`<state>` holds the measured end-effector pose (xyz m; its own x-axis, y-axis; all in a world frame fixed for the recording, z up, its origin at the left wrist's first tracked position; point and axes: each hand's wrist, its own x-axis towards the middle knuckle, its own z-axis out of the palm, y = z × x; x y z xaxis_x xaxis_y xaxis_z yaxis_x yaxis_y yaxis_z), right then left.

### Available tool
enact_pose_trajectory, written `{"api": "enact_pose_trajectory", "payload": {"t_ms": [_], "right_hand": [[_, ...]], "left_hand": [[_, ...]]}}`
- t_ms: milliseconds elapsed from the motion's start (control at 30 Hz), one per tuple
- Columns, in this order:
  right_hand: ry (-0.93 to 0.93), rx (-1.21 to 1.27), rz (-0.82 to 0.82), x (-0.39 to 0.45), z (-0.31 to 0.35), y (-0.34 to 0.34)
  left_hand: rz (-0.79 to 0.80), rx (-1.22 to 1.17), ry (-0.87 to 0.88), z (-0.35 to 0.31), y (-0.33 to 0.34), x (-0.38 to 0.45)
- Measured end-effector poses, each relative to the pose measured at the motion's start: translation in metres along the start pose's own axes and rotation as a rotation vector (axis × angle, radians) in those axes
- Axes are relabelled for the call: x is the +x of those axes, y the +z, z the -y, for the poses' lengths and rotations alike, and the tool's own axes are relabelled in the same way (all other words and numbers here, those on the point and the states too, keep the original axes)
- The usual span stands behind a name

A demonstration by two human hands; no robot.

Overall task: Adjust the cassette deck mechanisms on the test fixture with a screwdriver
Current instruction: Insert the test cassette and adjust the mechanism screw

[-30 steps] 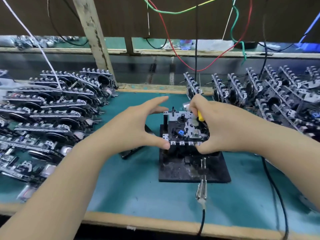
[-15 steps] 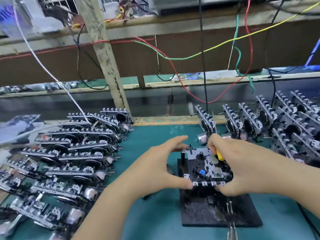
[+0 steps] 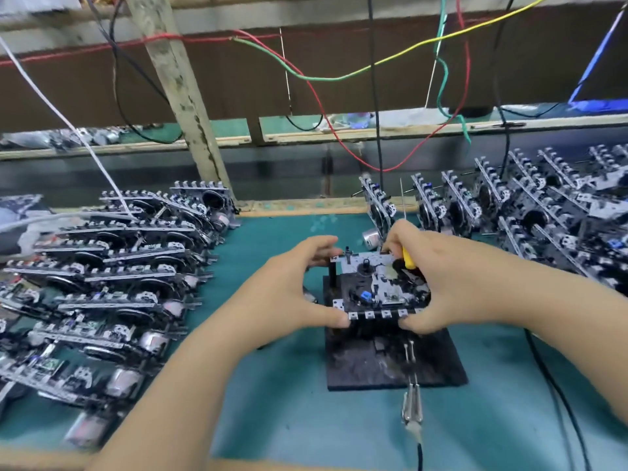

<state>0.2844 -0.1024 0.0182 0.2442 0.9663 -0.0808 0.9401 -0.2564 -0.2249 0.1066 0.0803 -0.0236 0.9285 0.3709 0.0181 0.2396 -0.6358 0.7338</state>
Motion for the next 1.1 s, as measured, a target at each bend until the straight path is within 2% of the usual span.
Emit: {"api": "enact_pose_trajectory", "payload": {"t_ms": [200,367,433,467,567,600,667,733,833,900,1000,1100], "right_hand": [[0.078,-0.045,0.077,-0.013,-0.018,-0.012],[0.14,0.017,0.114,-0.011,-0.027,-0.023],[0.142,0.026,0.113,-0.009,-0.027,-0.022],[0.142,0.025,0.111,-0.009,-0.028,-0.021],[0.143,0.005,0.106,-0.009,-0.03,-0.019],[0.148,-0.006,0.102,-0.009,-0.031,-0.018],[0.147,0.003,0.091,-0.009,-0.031,-0.017],[0.14,0.041,0.083,-0.009,-0.031,-0.016],[0.14,0.073,0.079,-0.011,-0.03,-0.016],[0.141,0.071,0.086,-0.012,-0.026,-0.019],[0.117,0.135,0.071,-0.022,-0.024,-0.022],[0.03,0.422,-0.185,-0.039,-0.012,-0.018]], "left_hand": [[0.004,-0.028,-0.039,-0.002,0.0,-0.002],[0.005,-0.036,-0.043,-0.007,0.001,-0.004],[0.019,0.076,-0.052,-0.005,-0.001,-0.01],[0.016,0.204,-0.067,-0.001,-0.003,-0.014],[0.022,0.594,-0.237,0.014,-0.008,-0.028],[0.043,0.641,-0.298,0.018,-0.009,-0.032],[0.02,0.583,-0.335,0.023,-0.015,-0.038],[-0.117,0.429,-0.292,0.021,-0.026,-0.044],[-0.389,0.104,-0.074,-0.004,-0.037,-0.039],[-0.342,0.002,0.102,-0.032,-0.028,-0.024],[-0.116,0.165,0.201,-0.057,-0.003,-0.002],[-0.036,0.287,0.225,-0.051,0.01,0.006]]}}
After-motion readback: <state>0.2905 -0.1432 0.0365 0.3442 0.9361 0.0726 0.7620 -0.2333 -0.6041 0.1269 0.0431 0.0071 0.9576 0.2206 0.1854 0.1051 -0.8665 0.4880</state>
